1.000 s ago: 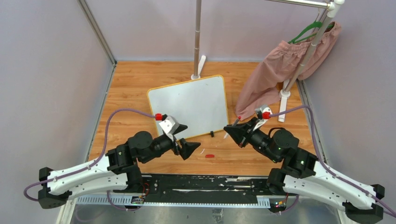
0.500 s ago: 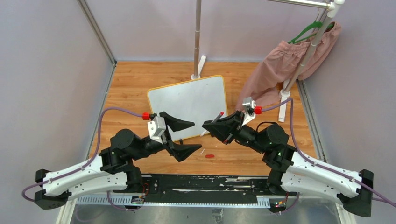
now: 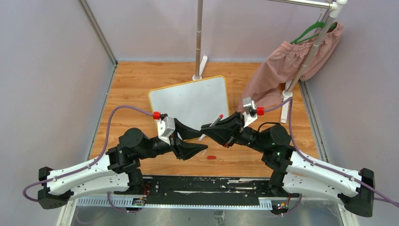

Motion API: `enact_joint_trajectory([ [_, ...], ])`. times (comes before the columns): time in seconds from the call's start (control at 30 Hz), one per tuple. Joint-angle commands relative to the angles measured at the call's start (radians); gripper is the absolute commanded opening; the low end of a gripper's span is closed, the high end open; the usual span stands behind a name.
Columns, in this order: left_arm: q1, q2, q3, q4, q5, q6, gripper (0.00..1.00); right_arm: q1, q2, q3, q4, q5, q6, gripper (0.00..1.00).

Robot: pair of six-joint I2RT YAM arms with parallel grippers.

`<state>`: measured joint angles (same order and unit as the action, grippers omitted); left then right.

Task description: Write a sentence on the whiteboard

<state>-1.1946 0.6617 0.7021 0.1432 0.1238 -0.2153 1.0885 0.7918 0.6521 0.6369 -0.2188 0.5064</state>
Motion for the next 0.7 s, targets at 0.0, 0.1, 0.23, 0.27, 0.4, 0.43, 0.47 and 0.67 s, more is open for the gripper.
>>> enact_joint_trajectory([
  [0.0, -0.002, 0.015, 0.024, 0.071, 0.048, -0.030, 0.49, -0.005, -0.001, 0.036, 0.070, -0.055, 0.018, 0.00],
  [0.1, -0.002, 0.020, 0.021, 0.084, 0.057, -0.043, 0.43, -0.004, -0.005, 0.034, 0.070, -0.061, 0.022, 0.00],
  [0.23, -0.002, 0.017, 0.016, 0.095, 0.040, -0.058, 0.35, -0.004, -0.011, 0.030, 0.066, -0.063, 0.023, 0.00],
  [0.27, -0.002, 0.017, 0.013, 0.102, 0.039, -0.062, 0.35, -0.004, -0.010, 0.030, 0.066, -0.065, 0.023, 0.00],
  [0.4, -0.002, 0.019, 0.012, 0.110, 0.043, -0.071, 0.32, -0.004, -0.014, 0.022, 0.066, -0.065, 0.026, 0.00],
  [0.43, -0.002, 0.020, 0.012, 0.110, 0.042, -0.070, 0.30, -0.005, -0.014, 0.020, 0.068, -0.065, 0.027, 0.00],
  [0.47, -0.003, 0.020, 0.011, 0.110, 0.043, -0.070, 0.27, -0.005, -0.014, 0.018, 0.070, -0.066, 0.030, 0.00],
  [0.67, -0.002, 0.017, 0.009, 0.111, 0.033, -0.070, 0.17, -0.001, -0.007, 0.017, 0.071, -0.075, 0.035, 0.00],
])
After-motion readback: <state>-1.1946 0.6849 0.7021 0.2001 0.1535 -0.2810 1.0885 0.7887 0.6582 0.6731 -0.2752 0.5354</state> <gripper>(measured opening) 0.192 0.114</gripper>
